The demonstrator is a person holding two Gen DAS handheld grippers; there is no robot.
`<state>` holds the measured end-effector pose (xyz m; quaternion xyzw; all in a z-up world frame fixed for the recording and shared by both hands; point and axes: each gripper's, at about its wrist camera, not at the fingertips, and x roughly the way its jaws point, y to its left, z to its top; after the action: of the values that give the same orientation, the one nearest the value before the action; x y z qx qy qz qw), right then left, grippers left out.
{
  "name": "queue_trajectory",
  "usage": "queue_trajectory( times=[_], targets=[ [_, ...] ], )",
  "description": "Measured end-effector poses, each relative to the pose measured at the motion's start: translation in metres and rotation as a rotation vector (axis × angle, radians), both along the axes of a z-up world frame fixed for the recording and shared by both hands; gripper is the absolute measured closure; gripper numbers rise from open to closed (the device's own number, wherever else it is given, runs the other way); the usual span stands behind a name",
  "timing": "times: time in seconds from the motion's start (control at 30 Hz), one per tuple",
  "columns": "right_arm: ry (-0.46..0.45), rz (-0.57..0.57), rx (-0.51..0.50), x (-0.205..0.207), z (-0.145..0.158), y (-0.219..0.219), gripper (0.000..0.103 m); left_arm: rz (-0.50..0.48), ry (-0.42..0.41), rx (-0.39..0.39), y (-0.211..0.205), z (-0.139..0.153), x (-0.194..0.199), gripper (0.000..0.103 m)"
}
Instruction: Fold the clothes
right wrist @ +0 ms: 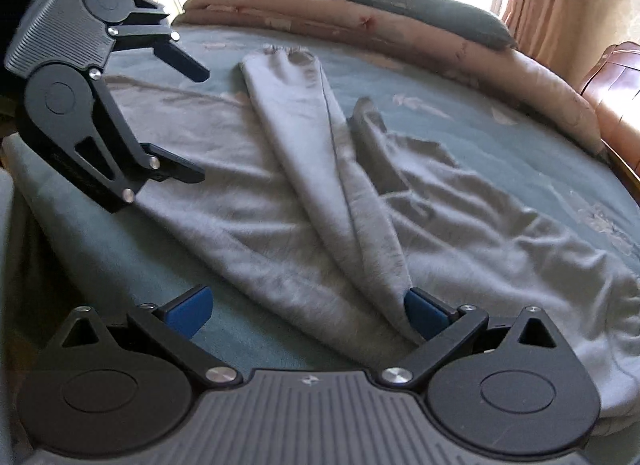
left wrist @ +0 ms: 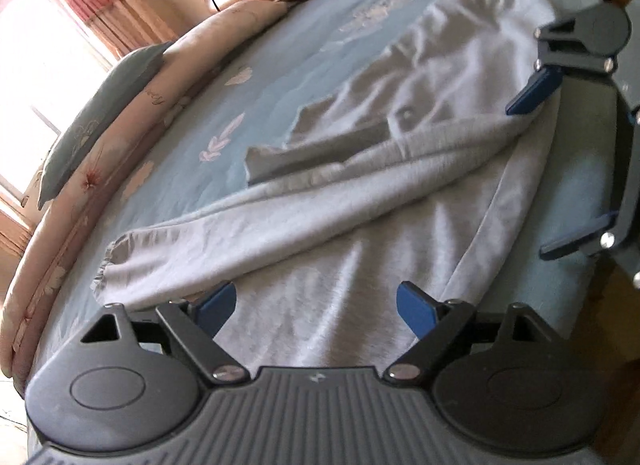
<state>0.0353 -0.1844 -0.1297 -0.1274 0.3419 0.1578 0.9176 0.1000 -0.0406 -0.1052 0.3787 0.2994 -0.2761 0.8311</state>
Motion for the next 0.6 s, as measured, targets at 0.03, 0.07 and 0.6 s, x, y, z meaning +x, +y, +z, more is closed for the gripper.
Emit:
queue_trajectory(
  times=[0.03, 0.07, 0.6],
  targets=[
    [-0.001, 0.000, 0.001, -0.001, -0.003, 0.000, 0.000, -0.006, -0.003, 0.020, -0.002, -0.005, 0.003, 0.016],
    [-0.003, 0.000, 0.003, -0.001, -0.007, -0.001, 0.000, -0.011, -0.008, 0.032, -0.003, -0.009, 0.005, 0.016],
    [-0.208, 0.037, -0.111, 0.029, 0.020, 0.038, 0.000, -0.024, -0.112, 0.122, 0.007, -0.005, 0.014, 0.015]
  ],
)
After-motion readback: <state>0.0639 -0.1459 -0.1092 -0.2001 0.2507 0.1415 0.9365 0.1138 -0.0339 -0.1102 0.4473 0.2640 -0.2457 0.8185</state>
